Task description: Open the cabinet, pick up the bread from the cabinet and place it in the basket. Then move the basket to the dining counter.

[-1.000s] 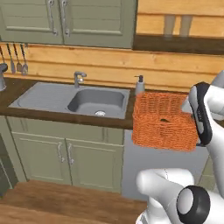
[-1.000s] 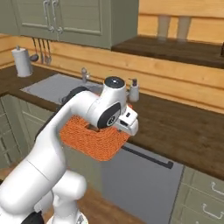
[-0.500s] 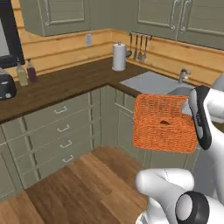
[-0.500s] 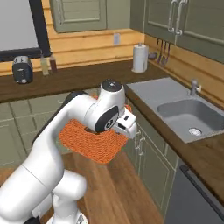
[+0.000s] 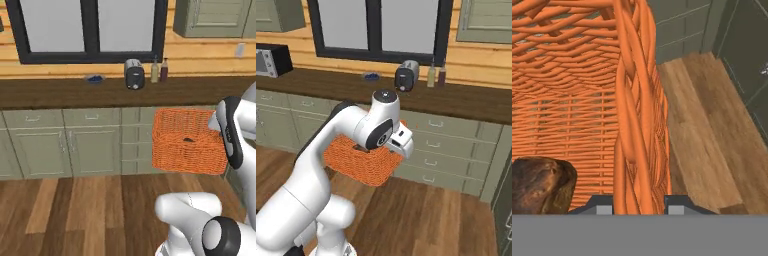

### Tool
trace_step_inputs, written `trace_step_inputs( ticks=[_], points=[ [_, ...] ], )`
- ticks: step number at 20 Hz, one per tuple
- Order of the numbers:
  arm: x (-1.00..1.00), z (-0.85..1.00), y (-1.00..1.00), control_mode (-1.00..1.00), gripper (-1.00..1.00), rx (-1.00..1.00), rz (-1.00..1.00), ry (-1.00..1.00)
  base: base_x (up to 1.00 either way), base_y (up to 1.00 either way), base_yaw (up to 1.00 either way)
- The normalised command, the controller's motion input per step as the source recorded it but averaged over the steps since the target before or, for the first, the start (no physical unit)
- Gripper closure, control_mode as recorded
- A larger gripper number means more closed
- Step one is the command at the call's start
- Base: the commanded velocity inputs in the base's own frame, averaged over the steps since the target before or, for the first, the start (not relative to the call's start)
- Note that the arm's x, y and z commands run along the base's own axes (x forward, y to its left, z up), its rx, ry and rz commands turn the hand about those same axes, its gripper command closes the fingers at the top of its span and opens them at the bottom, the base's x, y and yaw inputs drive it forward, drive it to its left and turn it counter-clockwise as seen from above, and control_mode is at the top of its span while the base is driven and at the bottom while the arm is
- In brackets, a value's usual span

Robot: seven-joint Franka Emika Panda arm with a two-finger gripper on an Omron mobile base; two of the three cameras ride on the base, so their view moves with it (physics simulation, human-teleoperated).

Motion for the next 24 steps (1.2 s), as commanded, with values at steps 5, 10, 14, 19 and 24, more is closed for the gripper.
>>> trace_step_inputs(
  ticks=[5,10,14,19,24],
  points=[
    [0.00,0.00,0.00,1.00,1.00,0.00,0.00,0.00,-0.23,0.20,1.00],
    [0.00,0.00,0.00,1.00,1.00,0.00,0.00,0.00,-0.22,0.19,1.00],
    [0.00,0.00,0.00,1.00,1.00,0.00,0.00,0.00,-0.14,0.17,1.00],
    [0.00,0.00,0.00,1.00,1.00,0.00,0.00,0.00,-0.02,0.15,1.00],
    [0.00,0.00,0.00,1.00,1.00,0.00,0.00,0.00,0.00,0.04,1.00]
  ],
)
